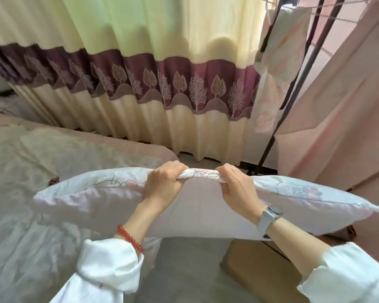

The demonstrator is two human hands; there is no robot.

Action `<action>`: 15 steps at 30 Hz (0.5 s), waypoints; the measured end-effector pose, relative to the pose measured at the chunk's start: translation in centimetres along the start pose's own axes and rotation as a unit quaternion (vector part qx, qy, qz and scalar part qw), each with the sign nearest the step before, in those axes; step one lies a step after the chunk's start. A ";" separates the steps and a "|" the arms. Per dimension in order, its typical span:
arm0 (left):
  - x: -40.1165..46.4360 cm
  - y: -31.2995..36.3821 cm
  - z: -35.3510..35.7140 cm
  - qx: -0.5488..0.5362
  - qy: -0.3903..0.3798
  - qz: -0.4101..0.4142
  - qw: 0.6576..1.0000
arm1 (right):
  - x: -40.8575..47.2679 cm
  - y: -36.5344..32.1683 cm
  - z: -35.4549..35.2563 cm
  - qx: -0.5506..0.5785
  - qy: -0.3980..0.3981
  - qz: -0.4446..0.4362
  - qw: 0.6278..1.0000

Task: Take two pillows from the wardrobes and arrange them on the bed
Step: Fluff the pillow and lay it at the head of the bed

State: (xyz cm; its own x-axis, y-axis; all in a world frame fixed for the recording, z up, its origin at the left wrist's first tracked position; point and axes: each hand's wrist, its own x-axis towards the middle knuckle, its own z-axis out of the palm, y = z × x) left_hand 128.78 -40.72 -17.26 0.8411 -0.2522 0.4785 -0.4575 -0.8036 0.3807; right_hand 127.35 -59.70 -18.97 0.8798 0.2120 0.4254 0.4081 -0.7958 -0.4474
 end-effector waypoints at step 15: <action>25.8 -23.6 4.0 0.035 0.026 -0.117 0.992 | 35.1 6.6 14.6 0.040 -0.045 -0.036 0.998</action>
State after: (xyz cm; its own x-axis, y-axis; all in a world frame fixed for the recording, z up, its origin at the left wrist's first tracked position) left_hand 162.45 -30.44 -17.09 0.9056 -0.0273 0.4233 -0.2280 -0.8729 0.4314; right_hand 164.52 -49.21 -18.50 0.8646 0.3202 0.3873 0.4859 -0.7293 -0.4817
